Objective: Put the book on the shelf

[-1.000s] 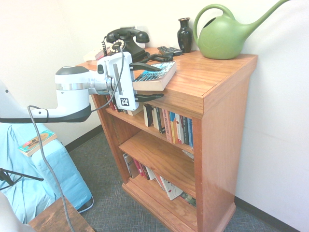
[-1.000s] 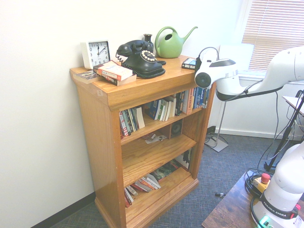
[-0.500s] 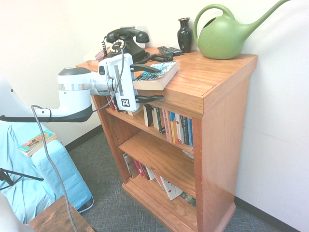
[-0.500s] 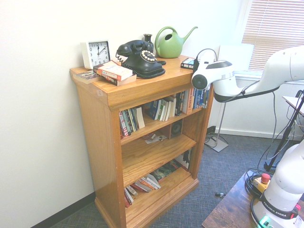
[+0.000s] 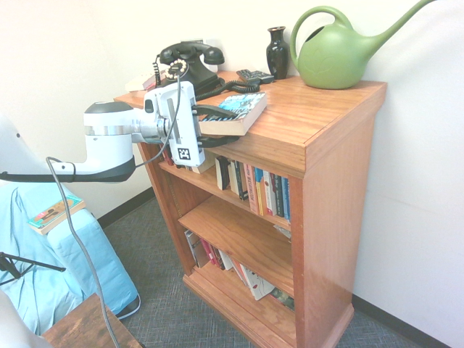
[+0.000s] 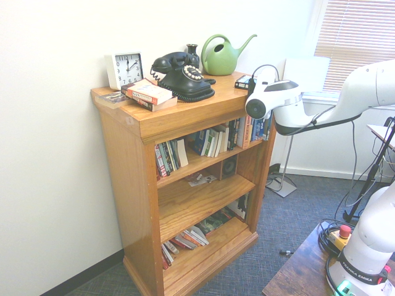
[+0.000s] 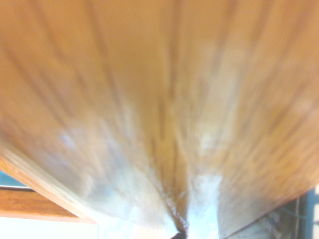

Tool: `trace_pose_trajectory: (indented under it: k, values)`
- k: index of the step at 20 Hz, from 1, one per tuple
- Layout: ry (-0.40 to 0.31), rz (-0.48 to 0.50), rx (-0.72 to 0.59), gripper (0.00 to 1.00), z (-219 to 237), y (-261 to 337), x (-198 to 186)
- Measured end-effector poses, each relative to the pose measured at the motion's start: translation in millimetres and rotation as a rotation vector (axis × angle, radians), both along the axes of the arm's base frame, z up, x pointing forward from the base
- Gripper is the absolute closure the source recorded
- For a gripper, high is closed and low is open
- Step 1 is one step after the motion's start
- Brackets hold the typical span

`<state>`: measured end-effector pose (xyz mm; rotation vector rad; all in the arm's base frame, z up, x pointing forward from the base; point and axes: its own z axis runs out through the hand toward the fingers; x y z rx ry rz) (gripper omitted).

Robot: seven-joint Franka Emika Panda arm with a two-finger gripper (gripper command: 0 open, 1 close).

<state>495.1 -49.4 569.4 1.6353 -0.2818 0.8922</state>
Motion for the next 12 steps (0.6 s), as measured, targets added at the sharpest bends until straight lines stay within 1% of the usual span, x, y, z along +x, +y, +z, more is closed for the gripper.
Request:
trace_pose_trajectory:
  k: [4,12]
  values:
    - [-0.016,-0.014,0.005,1.00,8,-8,-3]
    - [-0.019,-0.029,0.023,1.00,9,-27,-5]
